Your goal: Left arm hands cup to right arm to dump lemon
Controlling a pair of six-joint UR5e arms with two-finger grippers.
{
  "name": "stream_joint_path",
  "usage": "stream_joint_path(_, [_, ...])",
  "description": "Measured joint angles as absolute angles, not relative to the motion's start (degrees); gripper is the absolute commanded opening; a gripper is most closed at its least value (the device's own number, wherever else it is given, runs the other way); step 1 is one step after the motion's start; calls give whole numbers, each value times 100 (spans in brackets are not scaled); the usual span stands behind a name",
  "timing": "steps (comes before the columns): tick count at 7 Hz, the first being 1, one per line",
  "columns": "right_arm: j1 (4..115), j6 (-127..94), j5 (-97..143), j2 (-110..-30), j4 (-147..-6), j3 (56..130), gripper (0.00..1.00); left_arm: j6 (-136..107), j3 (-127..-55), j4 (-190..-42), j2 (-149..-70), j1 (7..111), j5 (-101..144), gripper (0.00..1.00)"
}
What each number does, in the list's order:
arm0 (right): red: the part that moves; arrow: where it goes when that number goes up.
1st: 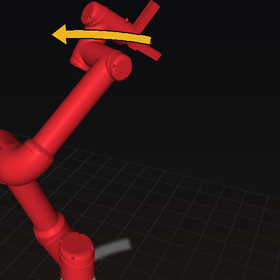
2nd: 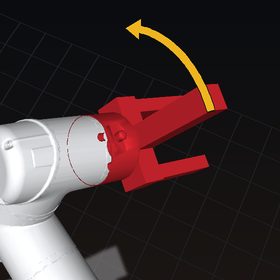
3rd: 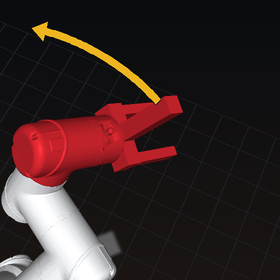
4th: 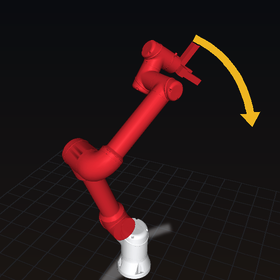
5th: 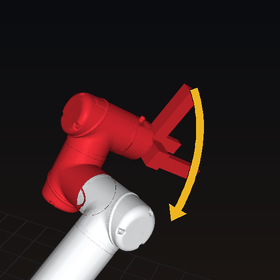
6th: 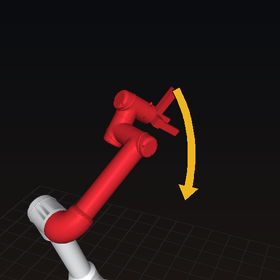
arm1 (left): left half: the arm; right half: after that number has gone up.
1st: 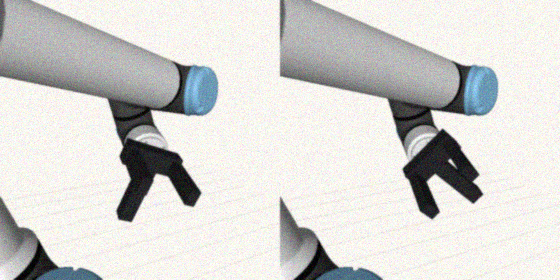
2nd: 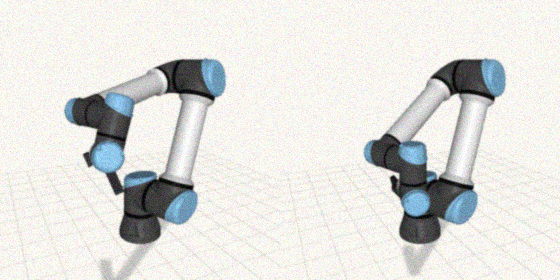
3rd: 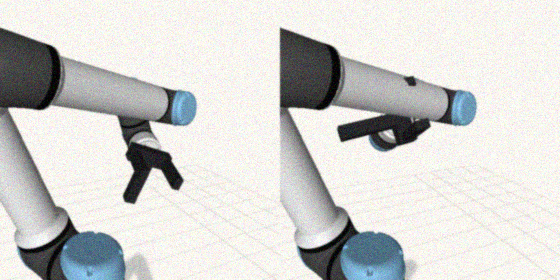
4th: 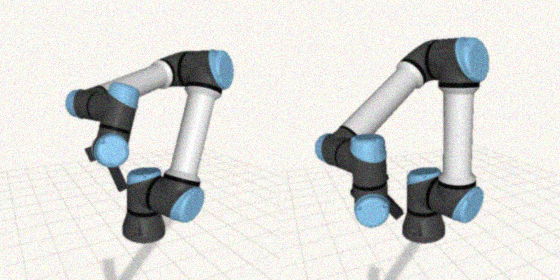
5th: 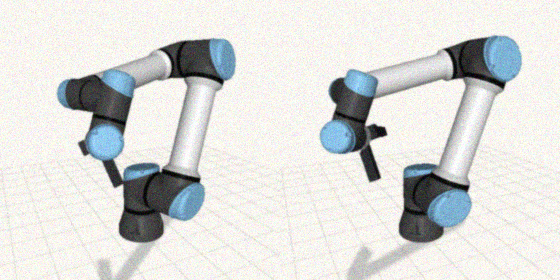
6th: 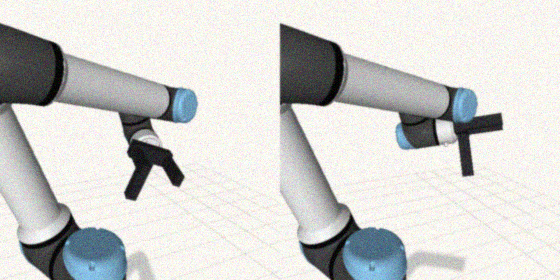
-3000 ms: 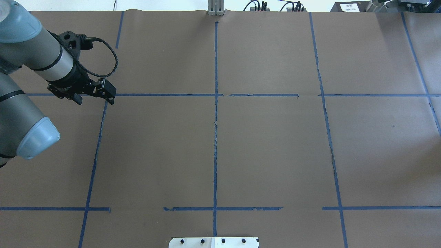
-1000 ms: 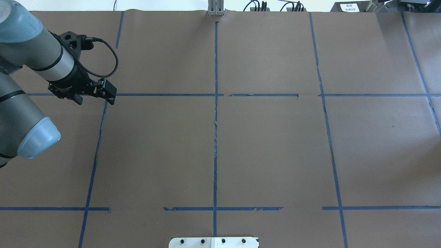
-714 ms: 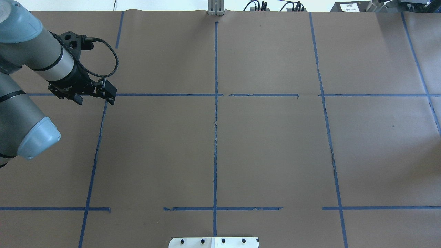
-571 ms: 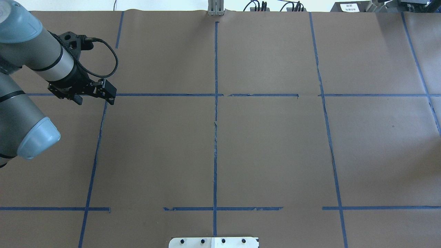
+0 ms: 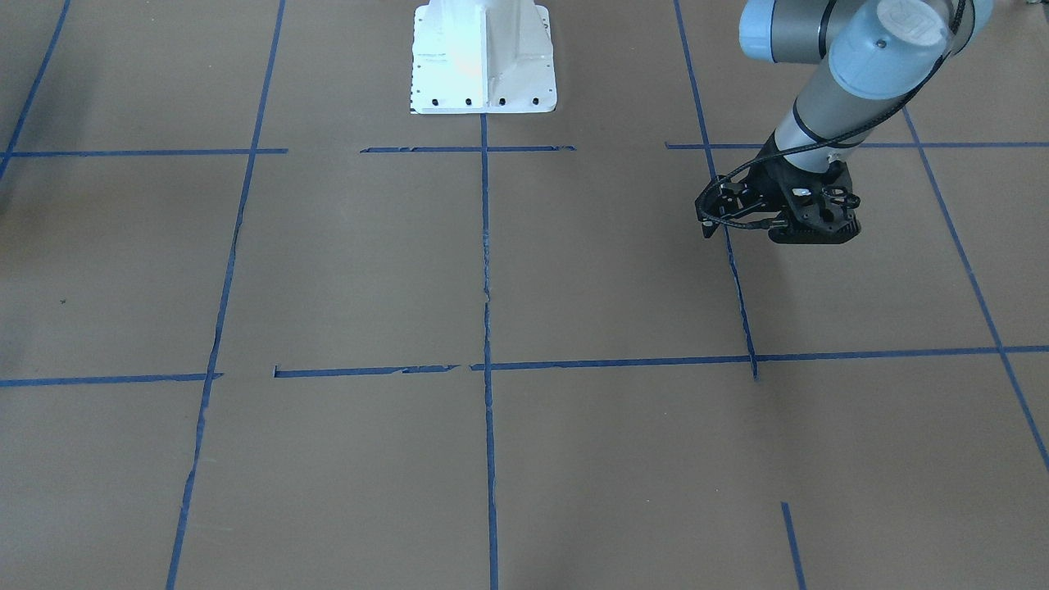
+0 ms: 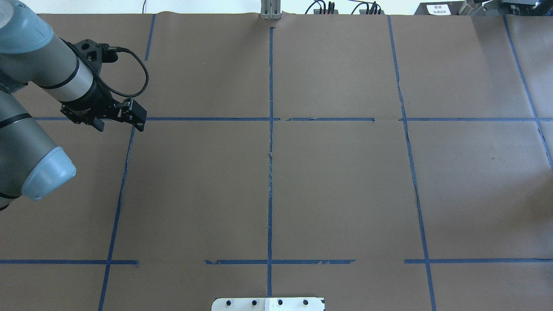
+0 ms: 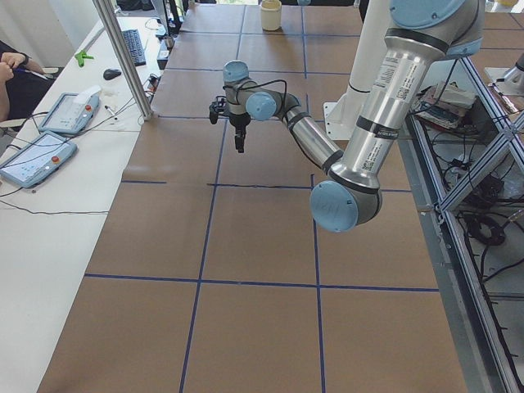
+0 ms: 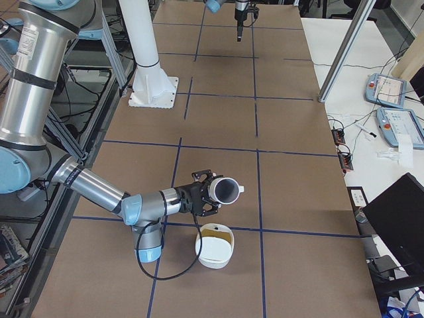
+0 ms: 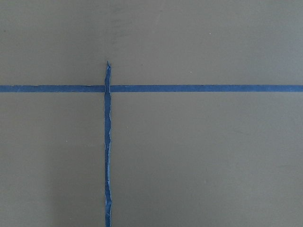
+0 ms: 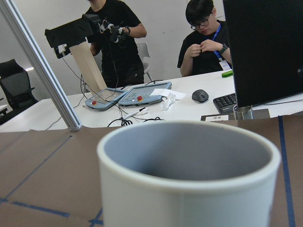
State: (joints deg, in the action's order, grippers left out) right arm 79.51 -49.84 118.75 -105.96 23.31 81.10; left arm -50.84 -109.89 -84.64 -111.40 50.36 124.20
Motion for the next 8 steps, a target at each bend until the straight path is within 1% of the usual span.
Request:
stream_joint_path(1, [7771, -4118, 12055, -10329, 1849, 8182, 14, -5077, -10992, -8455, -11172, 5000, 12430, 100])
stream_joint_path(2, [7562, -3547, 12166, -10008, 1456, 8228, 15, -5077, -10992, -8429, -11236, 4935, 12432, 100])
stream_joint_path(4, [7156, -2787, 12239, -9267, 635, 8257, 20, -5089, -10974, -8397, -11399, 4842, 12441, 100])
stream_joint_path(6, [6703, -2434, 12161, -8457, -261, 8261, 20, -5109, -10909, -8385, -11609, 4803, 12462, 100])
stream_joint_path(8, [5801, -2371, 11286, -7749, -964, 8258, 21, -5427, -10871, -8311, -11808, 4793, 12473, 100])
